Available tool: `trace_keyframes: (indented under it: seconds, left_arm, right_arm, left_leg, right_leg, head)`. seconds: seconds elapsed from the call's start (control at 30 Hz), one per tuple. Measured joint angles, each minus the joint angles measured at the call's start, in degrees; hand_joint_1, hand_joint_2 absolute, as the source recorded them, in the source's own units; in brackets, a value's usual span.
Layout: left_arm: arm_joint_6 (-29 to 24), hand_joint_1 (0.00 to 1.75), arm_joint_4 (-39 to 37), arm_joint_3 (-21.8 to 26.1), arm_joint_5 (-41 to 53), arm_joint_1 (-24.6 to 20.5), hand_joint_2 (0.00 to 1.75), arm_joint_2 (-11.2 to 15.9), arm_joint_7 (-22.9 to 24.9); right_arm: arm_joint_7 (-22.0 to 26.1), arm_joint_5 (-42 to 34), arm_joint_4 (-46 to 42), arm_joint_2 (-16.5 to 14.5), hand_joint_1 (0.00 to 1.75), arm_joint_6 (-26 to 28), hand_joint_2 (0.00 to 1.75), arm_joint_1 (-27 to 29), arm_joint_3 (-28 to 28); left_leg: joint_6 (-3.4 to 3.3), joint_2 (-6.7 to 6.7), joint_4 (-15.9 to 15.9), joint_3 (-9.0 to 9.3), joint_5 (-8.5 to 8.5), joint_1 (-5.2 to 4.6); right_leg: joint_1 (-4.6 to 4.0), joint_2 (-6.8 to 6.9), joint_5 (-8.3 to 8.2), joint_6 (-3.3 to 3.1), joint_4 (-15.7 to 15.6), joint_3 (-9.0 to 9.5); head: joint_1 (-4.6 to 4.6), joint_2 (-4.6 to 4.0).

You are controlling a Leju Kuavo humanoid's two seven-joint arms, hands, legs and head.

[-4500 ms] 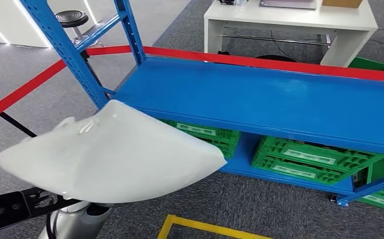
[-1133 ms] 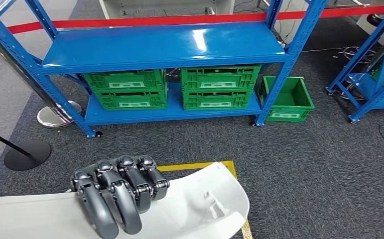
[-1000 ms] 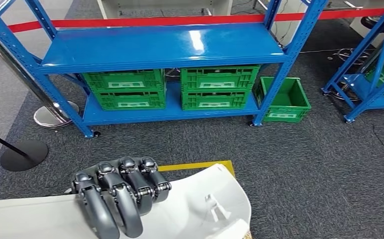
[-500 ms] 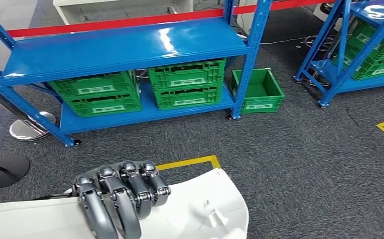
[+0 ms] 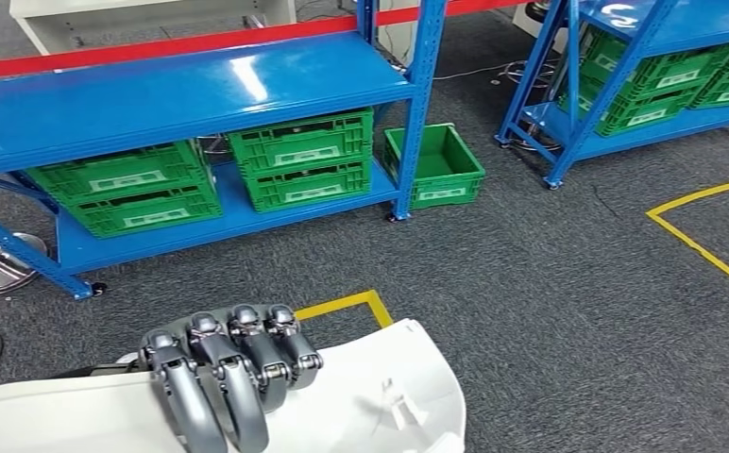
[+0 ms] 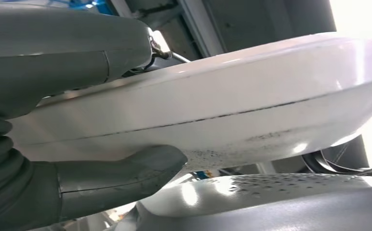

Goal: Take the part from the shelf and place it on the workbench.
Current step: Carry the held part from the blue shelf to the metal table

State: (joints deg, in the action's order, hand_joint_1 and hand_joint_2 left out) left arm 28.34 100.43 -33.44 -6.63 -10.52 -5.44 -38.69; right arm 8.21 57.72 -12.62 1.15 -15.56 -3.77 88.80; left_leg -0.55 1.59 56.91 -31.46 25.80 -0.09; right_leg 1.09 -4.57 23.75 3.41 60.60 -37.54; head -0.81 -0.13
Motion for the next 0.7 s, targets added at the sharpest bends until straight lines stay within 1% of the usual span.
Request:
trace_keyframes:
  seconds: [0.03, 0.07, 0.1, 0.13, 0.17, 0.2, 0.23, 0.27, 0.3, 0.33, 0.37, 0.43, 0.47, 0.5, 0.53, 0.57, 0.6, 0.63, 0.67, 0.7]
  left_arm:
    - [-0.15, 1.75, -0.03, -0.22, -0.17, -0.04, 1.75, 0.01, 0.00]
    - [-0.28, 1.75, -0.07, -0.41, -0.38, -0.04, 1.75, 0.02, 0.00]
    - [-0.40, 1.75, -0.11, -0.54, -0.60, 0.01, 1.75, 0.03, 0.00]
    - [-0.51, 1.75, -0.17, -0.67, -0.79, 0.03, 1.75, 0.04, 0.00]
    - [-0.62, 1.75, -0.25, -0.80, -0.94, 0.04, 1.75, 0.04, 0.00]
    - [-0.72, 1.75, -0.33, -0.94, -1.06, 0.05, 1.75, 0.03, 0.00]
    - [-0.79, 1.75, -0.40, -1.09, -1.11, 0.05, 1.75, 0.03, 0.00]
    - [-0.76, 1.75, -0.45, -1.20, -1.15, 0.04, 1.75, -0.01, 0.00]
    - [-0.68, 1.75, -0.47, -1.28, -1.18, 0.02, 1.75, -0.07, 0.00]
    - [-0.54, 1.75, -0.48, -1.33, -1.20, -0.02, 1.75, -0.15, 0.00]
    - [-0.35, 1.75, -0.48, -1.35, -1.22, -0.07, 1.75, -0.28, 0.00]
    - [0.00, 1.75, -0.48, -1.34, -1.24, -0.18, 1.75, -0.59, 0.00]
    - [0.12, 1.75, -0.48, -1.34, -1.25, -0.26, 1.75, -0.76, 0.00]
    - [0.21, 1.75, -0.48, -1.34, -1.26, -0.35, 1.75, -0.89, 0.00]
    - [0.28, 1.75, -0.48, -1.34, -1.27, -0.41, 1.75, -0.96, 0.00]
    - [0.38, 1.75, -0.50, -1.34, -1.28, -0.44, 1.75, -1.00, 0.00]
    - [0.47, 1.75, -0.51, -1.33, -1.26, -0.44, 1.75, -1.01, 0.00]
    - [0.55, 1.75, -0.54, -1.33, -1.23, -0.42, 1.75, -1.01, 0.00]
    - [0.63, 1.75, -0.57, -1.33, -1.19, -0.43, 1.75, -1.02, 0.00]
    - [0.70, 1.75, -0.58, -1.33, -1.12, -0.44, 1.75, -1.03, 0.00]
  right_arm:
    - [0.19, -0.15, 0.03, -0.16, 0.00, -0.05, 0.00, -0.12, 0.01]
    - [0.38, -0.36, 0.07, -0.32, 0.00, -0.11, 0.00, -0.25, 0.02]
    - [0.52, -0.66, 0.09, -0.45, 0.00, -0.15, 0.00, -0.32, 0.02]
    - [0.63, -1.01, 0.11, -0.57, 0.00, -0.18, 0.00, -0.28, 0.03]
    - [0.70, -1.41, 0.13, -0.65, 0.00, -0.16, 0.00, -0.17, 0.04]
    - [0.74, -1.87, 0.13, -0.69, 0.00, -0.12, 0.00, -0.04, 0.06]
    - [0.77, -2.41, 0.13, -0.70, 0.00, -0.03, 0.00, 0.04, 0.09]
    - [0.78, -3.32, 0.12, -0.71, 0.00, 0.14, 0.00, 0.02, 0.14]
    - [0.78, -4.58, 0.11, -0.74, 0.00, 0.34, 0.00, -0.05, 0.18]
    - [0.76, -5.95, 0.10, -0.79, 0.00, 0.52, 0.00, -0.10, 0.22]
    - [0.74, -7.27, 0.09, -0.83, 0.00, 0.66, 0.00, -0.11, 0.25]
    - [0.70, -8.68, 0.04, -0.85, 0.00, 0.76, 0.00, 0.03, 0.30]
    - [0.69, -8.96, 0.02, -0.83, 0.00, 0.78, 0.00, 0.09, 0.32]
    - [0.69, -9.12, -0.03, -0.80, 0.00, 0.80, 0.00, 0.10, 0.33]
    - [0.67, -9.21, -0.10, -0.76, 0.00, 0.81, 0.00, 0.05, 0.33]
    - [0.64, -9.25, -0.17, -0.74, 0.00, 0.82, 0.00, -0.01, 0.33]
    - [0.58, -9.24, -0.24, -0.70, 0.00, 0.78, 0.00, -0.07, 0.33]
    - [0.49, -9.18, -0.28, -0.68, 0.00, 0.71, 0.00, -0.09, 0.32]
    - [0.31, -9.04, -0.30, -0.65, 0.00, 0.66, 0.00, -0.08, 0.32]
    - [0.08, -8.88, -0.30, -0.62, 0.00, 0.64, 0.00, -0.08, 0.31]
  left_leg:
    - [-0.24, -0.63, -0.03, -0.01, -0.05, -0.04]
    - [-0.41, -1.27, -0.02, -0.02, -0.05, -0.15]
    - [-0.50, -1.95, -0.01, -0.02, -0.03, -0.25]
    - [-0.55, -2.59, 0.00, -0.02, 0.00, -0.33]
    - [-0.56, -3.18, 0.01, -0.01, 0.03, -0.37]
    - [-0.51, -3.72, 0.02, 0.03, 0.08, -0.39]
    - [-0.42, -4.21, 0.05, 0.09, 0.15, -0.40]
    - [-0.22, -4.72, 0.08, 0.19, 0.26, -0.47]
    - [0.02, -5.15, 0.20, 0.25, 0.40, -0.63]
    - [0.30, -5.53, 0.25, 0.31, 0.47, -0.80]
    - [0.58, -5.92, 0.27, 0.35, 0.49, -0.96]
    - [1.11, -6.60, 0.11, 0.38, 0.50, -0.95]
    - [1.44, -6.29, 0.39, 0.30, 0.89, -0.84]
    - [1.76, -5.55, 1.57, -0.17, 1.83, -0.72]
    - [2.06, -4.53, 3.90, -1.18, 3.33, -0.63]
    - [2.25, -3.42, 7.47, -2.80, 5.21, -0.55]
    - [2.31, -2.83, 11.48, -4.77, 7.00, -0.52]
    - [2.29, -2.55, 14.77, -6.50, 8.12, -0.51]
    - [2.18, -2.40, 16.47, -7.49, 8.20, -0.52]
    - [1.99, -2.25, 15.97, -7.41, 7.16, -0.52]
  right_leg:
    - [-0.07, 1.40, 1.74, 0.08, 2.90, -1.19]
    - [-0.15, 2.72, 3.87, 0.19, 6.78, -2.84]
    - [-0.17, 3.37, 5.67, 0.31, 10.63, -4.48]
    - [-0.17, 3.71, 6.61, 0.39, 13.25, -5.49]
    - [-0.16, 3.92, 6.52, 0.44, 13.85, -5.52]
    - [-0.16, 4.16, 5.51, 0.45, 12.30, -4.46]
    - [-0.16, 4.63, 3.95, 0.45, 9.04, -2.53]
    - [-0.22, 5.69, 2.68, 0.39, 5.06, -0.30]
    - [-0.25, 6.63, 1.67, 0.20, 1.79, 1.51]
    - [-0.31, 7.25, 1.14, -0.10, -0.29, 2.62]
    - [-0.39, 7.50, 1.01, -0.48, -1.23, 3.00]
    - [-0.44, 6.43, 0.69, -1.27, -1.26, 2.73]
    - [-0.40, 5.93, 0.56, -1.59, -1.33, 2.65]
    - [-0.31, 5.40, 0.43, -1.90, -1.42, 2.59]
    - [-0.22, 4.88, 0.31, -2.17, -1.49, 2.54]
    - [-0.20, 4.33, 0.24, -2.36, -1.50, 2.42]
    - [-0.22, 3.78, 0.18, -2.53, -1.50, 2.29]
    - [-0.25, 3.21, 0.10, -2.62, -1.50, 2.17]
    - [-0.28, 2.57, 0.00, -2.64, -1.50, 2.06]
    - [-0.29, 1.92, -0.13, -2.61, -1.50, 1.98]
  head:
    - [-0.13, 0.00]
    - [-0.24, 0.00]
    - [-0.26, 0.00]
    - [-0.25, 0.00]
    - [-0.26, 0.00]
    - [-0.26, 0.00]
    - [-0.26, 0.00]
    - [-0.26, 0.00]
    - [-0.22, 0.00]
    - [-0.19, 0.00]
    - [-0.13, 0.01]
    - [-0.05, 0.01]
    - [-0.02, 0.01]
    - [0.02, 0.01]
    - [0.09, 0.01]
    - [0.16, 0.00]
    - [0.22, 0.00]
    - [0.26, 0.00]
    - [0.26, 0.00]
    - [0.27, 0.00]
